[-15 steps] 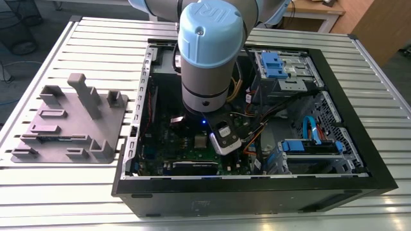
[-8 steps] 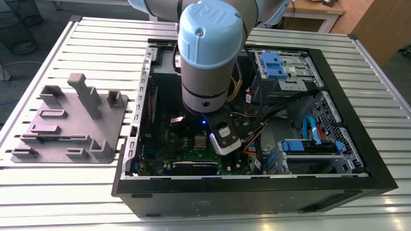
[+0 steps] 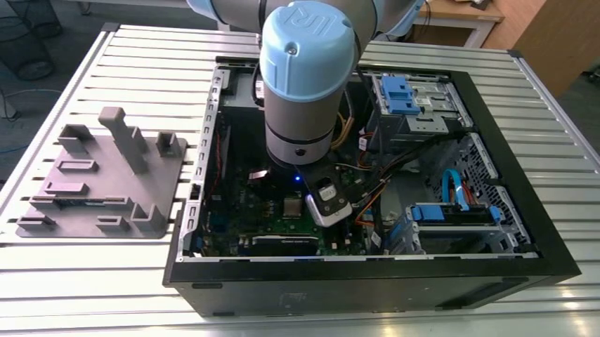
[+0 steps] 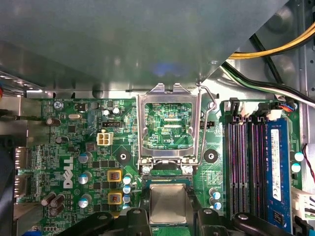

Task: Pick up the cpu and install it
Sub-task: 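Place the cpu into insertion slot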

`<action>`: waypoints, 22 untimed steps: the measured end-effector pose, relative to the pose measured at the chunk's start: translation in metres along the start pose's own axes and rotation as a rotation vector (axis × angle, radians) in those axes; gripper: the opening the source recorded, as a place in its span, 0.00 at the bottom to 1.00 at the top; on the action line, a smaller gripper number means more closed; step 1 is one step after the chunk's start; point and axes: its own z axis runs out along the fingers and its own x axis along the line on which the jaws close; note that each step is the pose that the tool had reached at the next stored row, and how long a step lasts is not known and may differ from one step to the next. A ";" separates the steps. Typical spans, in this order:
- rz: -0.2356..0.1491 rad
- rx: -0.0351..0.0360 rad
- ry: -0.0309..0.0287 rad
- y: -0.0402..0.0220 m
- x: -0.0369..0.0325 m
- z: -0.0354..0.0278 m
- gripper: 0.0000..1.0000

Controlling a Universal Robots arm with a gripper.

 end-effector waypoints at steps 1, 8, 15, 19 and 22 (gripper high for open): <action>0.000 -0.0001 -0.0001 0.0000 0.0000 0.0001 0.38; 0.000 -0.0007 -0.0003 0.0000 0.0000 0.0005 0.46; 0.000 -0.0002 -0.0001 0.0004 -0.0002 -0.0053 0.46; 0.000 -0.0004 -0.0002 0.0004 -0.0002 -0.0062 0.46; 0.000 -0.0003 -0.0002 0.0005 -0.0002 -0.0067 0.46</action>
